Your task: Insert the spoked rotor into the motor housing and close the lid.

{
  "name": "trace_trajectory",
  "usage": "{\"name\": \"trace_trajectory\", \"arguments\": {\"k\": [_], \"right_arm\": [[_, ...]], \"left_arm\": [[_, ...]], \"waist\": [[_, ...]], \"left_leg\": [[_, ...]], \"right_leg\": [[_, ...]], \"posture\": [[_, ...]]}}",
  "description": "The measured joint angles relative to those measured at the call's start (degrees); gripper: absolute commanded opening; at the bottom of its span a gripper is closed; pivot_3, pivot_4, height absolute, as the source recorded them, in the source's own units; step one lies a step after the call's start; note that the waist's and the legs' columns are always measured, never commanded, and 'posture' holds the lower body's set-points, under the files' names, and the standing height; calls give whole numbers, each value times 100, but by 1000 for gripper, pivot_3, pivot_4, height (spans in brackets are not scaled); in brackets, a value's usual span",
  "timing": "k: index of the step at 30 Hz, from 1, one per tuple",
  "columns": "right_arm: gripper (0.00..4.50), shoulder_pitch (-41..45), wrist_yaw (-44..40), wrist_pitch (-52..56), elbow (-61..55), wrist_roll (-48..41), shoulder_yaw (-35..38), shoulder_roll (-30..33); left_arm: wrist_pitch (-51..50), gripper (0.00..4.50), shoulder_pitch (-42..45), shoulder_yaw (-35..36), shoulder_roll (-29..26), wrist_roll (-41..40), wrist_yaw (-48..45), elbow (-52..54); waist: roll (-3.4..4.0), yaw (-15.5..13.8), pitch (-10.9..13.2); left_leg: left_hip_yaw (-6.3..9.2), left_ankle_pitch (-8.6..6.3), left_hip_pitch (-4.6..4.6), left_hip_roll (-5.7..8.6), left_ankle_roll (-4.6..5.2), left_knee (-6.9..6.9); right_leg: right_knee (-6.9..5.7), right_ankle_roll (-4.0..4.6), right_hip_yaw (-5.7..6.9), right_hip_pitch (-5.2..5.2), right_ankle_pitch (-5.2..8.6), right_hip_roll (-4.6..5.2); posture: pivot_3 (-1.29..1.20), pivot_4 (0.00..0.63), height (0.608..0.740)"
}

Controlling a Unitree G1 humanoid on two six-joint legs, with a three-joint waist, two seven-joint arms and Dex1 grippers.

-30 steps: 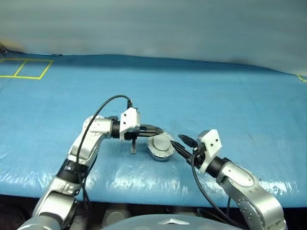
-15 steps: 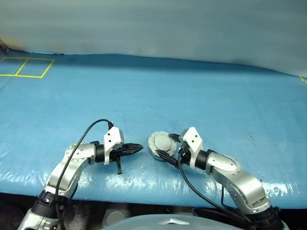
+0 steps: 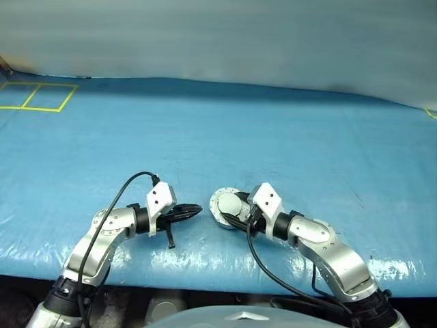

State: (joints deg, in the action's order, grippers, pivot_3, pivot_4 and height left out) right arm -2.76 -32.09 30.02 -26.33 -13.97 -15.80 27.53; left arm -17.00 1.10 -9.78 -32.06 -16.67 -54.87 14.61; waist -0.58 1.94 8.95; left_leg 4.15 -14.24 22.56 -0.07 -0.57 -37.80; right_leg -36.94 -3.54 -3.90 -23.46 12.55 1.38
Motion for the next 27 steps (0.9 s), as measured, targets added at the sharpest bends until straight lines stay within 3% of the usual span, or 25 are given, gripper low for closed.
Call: {"name": "trace_trajectory", "arguments": {"k": [6,11,27], "right_arm": [[3038,-222,-29,318,-165,-685,510,-273],[3038,-198,-72,407,-199,-717,512,-173],[3038,-157,73,-125,43,134,-50,-55]], "left_arm": [[2,0,190,-111,25,34,-21,-51],[11,0,259,-231,28,63,-40,-102],[114,0,310,-260,33,124,-40,-142]], "waist": [[2,-45,2],[3,-23,3],[-25,12,-21]], "left_leg": [[0,0,3,2,0,0],[-2,0,3,0,0,4],[-7,0,-24,-7,0,1]], "right_leg": [[1,-1,-1,-2,-1,1],[1,0,-1,-6,0,0],[0,0,-1,18,0,-2]], "posture": [[0,150,740],[0,150,740],[0,150,740]]}}
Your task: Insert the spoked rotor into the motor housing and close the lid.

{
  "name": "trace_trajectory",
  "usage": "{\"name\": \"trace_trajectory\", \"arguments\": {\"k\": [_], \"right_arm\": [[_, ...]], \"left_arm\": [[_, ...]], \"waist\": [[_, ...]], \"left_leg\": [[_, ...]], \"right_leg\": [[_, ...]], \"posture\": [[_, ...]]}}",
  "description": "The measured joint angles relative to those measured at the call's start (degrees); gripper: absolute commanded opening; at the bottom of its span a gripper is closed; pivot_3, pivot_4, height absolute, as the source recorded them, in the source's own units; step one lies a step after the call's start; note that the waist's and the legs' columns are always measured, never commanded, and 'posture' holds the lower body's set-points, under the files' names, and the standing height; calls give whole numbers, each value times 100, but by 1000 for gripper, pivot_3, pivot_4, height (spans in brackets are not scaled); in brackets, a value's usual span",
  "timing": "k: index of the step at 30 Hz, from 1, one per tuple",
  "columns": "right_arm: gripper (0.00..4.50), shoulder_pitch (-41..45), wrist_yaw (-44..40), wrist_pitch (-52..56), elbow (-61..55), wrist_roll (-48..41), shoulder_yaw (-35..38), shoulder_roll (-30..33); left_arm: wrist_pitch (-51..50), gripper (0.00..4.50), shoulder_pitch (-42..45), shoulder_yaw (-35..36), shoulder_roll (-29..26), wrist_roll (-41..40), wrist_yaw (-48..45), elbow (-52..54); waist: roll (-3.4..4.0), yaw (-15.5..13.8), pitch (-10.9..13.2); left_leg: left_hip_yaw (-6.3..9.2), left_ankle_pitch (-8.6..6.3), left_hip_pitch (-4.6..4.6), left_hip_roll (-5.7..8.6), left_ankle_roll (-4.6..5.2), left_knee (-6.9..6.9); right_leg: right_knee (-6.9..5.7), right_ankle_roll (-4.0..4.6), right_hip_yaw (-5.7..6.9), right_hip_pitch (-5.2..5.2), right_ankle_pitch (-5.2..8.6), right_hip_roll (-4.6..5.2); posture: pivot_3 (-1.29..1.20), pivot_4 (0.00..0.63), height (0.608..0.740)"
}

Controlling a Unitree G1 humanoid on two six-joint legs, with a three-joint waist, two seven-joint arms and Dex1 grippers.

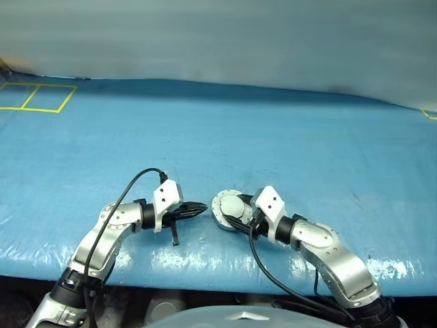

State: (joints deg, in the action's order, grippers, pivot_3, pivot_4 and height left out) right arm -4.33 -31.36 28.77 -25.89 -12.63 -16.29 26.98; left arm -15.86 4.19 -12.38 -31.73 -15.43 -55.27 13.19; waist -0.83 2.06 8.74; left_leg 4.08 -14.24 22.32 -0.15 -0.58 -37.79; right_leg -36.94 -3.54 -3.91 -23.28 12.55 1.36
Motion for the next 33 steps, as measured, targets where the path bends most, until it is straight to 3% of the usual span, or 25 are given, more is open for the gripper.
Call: {"name": "trace_trajectory", "arguments": {"k": [5,33], "right_arm": [[3038,-54,165,16,84,52,-19,-224],[3038,-4,316,243,149,-145,116,-652]], "left_arm": [[136,0,88,-5,138,146,135,-179],[510,0,315,-84,433,346,148,-676]], "waist": [[-10,2,-3],[-28,29,-11]], "left_leg": [[1,-3,-77,-27,-4,10],[-37,-4,-62,-38,-5,43]], "right_leg": [[7,4,0,45,5,1],[7,4,-4,-1,5,7]], "posture": [[0,150,740],[0,150,740]]}}
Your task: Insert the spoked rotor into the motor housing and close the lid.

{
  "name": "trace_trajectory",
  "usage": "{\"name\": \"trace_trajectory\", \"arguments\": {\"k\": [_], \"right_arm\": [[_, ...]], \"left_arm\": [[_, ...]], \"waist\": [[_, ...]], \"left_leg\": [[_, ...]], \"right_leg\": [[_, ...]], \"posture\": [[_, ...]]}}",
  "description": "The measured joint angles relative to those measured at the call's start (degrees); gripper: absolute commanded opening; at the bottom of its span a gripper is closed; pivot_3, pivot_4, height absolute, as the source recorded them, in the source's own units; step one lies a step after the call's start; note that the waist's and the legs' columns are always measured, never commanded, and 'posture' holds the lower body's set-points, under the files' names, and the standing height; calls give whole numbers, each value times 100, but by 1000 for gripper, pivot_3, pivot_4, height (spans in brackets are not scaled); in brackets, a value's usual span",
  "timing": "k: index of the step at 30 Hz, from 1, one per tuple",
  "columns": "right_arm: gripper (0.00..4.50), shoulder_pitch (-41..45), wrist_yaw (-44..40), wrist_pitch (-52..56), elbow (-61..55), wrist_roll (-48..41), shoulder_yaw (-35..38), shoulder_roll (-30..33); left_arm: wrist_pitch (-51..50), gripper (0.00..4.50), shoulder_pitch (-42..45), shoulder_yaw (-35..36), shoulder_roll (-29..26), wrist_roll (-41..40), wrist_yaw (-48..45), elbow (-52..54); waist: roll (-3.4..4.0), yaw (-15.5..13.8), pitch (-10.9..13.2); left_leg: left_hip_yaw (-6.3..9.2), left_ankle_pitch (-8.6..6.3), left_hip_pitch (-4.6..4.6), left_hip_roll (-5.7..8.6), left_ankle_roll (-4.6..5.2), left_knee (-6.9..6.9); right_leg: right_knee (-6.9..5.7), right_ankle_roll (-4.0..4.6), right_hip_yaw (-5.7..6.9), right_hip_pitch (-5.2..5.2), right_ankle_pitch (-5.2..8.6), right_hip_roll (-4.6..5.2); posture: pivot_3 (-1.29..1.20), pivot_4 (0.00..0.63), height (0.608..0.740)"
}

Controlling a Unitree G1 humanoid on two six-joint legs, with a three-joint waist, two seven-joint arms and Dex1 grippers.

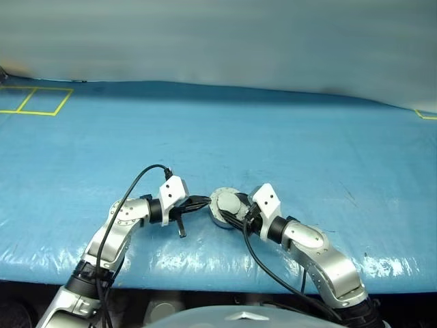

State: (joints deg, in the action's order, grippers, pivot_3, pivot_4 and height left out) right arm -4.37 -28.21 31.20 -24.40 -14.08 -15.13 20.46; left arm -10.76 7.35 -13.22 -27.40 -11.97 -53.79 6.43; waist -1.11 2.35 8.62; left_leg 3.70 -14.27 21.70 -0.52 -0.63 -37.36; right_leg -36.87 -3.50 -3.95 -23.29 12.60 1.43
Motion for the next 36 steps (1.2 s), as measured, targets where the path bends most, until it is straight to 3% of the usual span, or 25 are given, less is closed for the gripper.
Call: {"name": "trace_trajectory", "arguments": {"k": [17,36], "right_arm": [[3038,223,84,-243,-17,647,-551,403],[3038,125,458,196,-58,411,-300,304]], "left_arm": [[6,0,-88,33,-35,8,6,0],[38,0,-87,26,18,42,17,0]], "waist": [[-5,-11,-9],[8,-116,-80]], "left_leg": [[-15,-1,-12,-3,-1,18],[8,-21,-12,-17,-35,19]], "right_leg": [[13,6,3,-10,2,16],[91,5,20,24,3,43]], "posture": [[0,150,740],[0,150,740]]}}
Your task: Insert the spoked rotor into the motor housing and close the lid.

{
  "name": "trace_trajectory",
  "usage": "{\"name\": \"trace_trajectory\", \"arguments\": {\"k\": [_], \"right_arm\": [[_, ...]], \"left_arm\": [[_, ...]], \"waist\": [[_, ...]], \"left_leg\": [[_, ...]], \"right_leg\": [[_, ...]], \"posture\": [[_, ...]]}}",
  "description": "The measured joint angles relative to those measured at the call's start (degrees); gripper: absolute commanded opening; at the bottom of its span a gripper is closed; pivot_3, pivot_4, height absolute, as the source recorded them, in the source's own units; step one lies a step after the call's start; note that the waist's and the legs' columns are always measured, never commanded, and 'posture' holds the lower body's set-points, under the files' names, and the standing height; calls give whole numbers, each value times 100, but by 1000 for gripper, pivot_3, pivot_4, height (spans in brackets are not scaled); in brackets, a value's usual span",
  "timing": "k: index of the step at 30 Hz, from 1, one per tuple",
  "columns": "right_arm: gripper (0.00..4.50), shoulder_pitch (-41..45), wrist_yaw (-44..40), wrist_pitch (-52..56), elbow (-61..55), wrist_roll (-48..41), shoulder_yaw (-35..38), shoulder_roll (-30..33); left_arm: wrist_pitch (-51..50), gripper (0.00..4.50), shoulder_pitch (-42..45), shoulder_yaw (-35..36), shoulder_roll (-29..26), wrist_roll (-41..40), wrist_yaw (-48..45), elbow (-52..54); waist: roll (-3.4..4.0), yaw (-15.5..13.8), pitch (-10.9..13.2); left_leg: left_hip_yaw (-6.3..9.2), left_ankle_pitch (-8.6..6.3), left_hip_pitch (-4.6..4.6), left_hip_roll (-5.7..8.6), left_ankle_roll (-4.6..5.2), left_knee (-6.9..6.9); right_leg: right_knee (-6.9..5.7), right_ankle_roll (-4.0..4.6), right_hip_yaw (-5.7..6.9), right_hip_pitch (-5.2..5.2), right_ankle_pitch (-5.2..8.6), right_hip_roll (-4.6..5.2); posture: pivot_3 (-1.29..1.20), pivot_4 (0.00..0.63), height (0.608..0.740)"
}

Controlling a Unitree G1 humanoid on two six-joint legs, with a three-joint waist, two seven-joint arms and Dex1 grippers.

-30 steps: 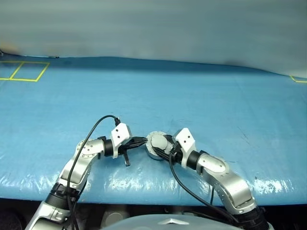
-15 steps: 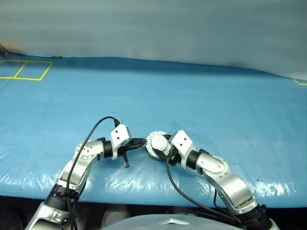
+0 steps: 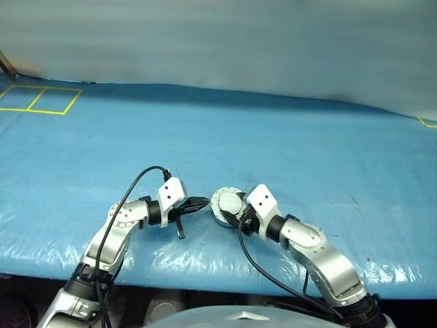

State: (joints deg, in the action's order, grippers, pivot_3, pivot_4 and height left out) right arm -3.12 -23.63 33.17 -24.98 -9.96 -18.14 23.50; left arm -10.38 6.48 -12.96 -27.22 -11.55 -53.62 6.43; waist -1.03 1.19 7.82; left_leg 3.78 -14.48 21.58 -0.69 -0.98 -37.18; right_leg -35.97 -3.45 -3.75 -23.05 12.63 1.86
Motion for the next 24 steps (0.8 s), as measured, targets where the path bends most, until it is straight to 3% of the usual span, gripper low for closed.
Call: {"name": "trace_trajectory", "arguments": {"k": [7,11,16,24], "right_arm": [[3038,-86,38,-75,-33,-15,82,197],[3038,-214,189,-279,-32,29,79,145],[3038,-170,382,-112,-48,-71,245,5],[3038,-337,-145,506,-158,-1376,1199,-157]], "left_arm": [[7,0,-1,0,7,14,-2,-1],[8,0,1,0,14,14,-10,-7],[13,0,14,-4,32,17,-10,-111],[85,0,18,-7,65,21,-3,-129]], "waist": [[3,-60,-1],[3,-59,-1],[7,-60,7],[20,-83,18]], "left_leg": [[-24,3,9,22,25,2],[-30,5,19,19,41,9],[-29,6,25,17,47,16],[-13,-44,31,29,102,21]], "right_leg": [[75,-6,79,35,3,152],[109,-6,142,40,3,193],[107,-15,172,28,-2,196],[102,-65,200,25,-36,163]], "posture": [[0,150,740],[0,150,740],[0,150,740],[0,150,740]]}}
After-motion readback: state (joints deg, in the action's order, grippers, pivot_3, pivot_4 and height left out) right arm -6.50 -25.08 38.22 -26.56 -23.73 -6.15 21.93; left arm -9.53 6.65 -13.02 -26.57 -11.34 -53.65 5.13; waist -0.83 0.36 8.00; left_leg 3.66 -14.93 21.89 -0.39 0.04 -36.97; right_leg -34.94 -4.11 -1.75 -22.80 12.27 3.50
